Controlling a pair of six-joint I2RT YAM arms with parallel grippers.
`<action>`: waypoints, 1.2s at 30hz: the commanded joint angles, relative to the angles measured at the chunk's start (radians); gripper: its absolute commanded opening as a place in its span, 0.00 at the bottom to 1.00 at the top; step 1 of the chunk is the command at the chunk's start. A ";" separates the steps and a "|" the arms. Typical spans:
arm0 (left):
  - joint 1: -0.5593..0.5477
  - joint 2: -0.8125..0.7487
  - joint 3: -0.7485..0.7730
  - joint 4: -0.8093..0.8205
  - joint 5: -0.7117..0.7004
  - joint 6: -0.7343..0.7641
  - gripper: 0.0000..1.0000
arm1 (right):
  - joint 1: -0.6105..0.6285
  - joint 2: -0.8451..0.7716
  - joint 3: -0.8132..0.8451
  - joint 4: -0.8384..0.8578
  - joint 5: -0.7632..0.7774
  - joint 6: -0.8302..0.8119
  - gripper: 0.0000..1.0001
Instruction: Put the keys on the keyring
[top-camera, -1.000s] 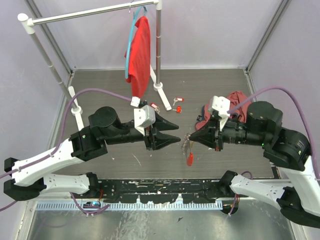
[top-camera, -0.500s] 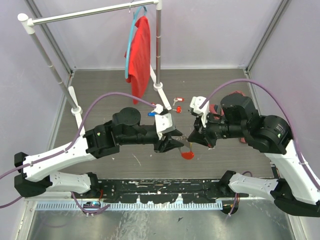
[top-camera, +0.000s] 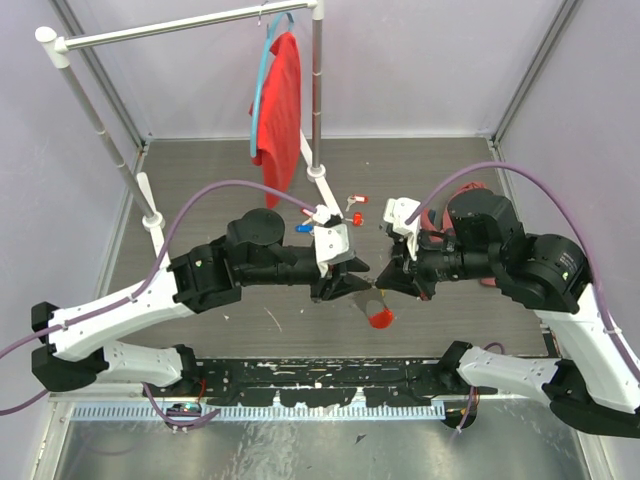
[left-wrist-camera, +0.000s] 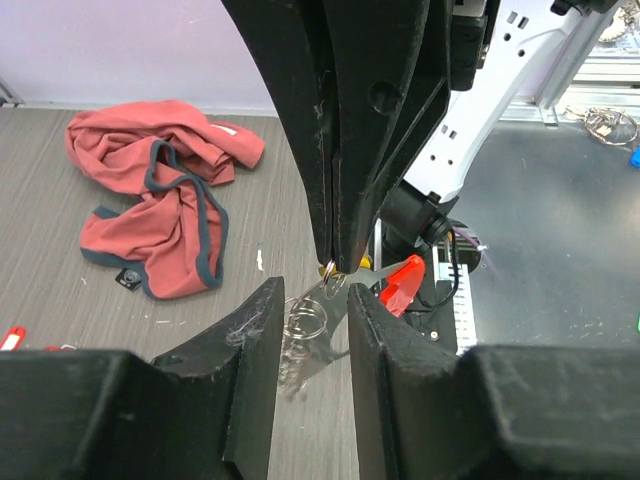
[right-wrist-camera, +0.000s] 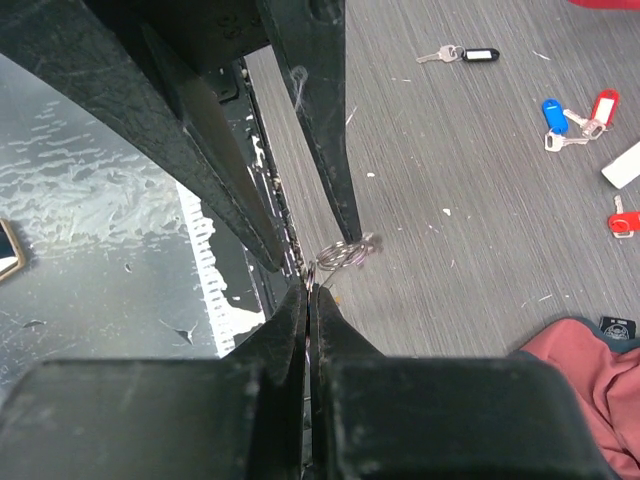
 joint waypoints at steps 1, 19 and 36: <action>-0.003 0.021 0.037 -0.005 0.039 0.008 0.38 | 0.004 -0.019 0.004 0.068 -0.032 -0.021 0.01; -0.005 0.048 0.064 -0.013 0.075 0.001 0.22 | 0.004 -0.032 -0.024 0.091 -0.043 -0.021 0.01; -0.005 0.040 0.053 0.009 0.035 -0.025 0.00 | 0.004 -0.097 -0.052 0.171 -0.001 0.036 0.33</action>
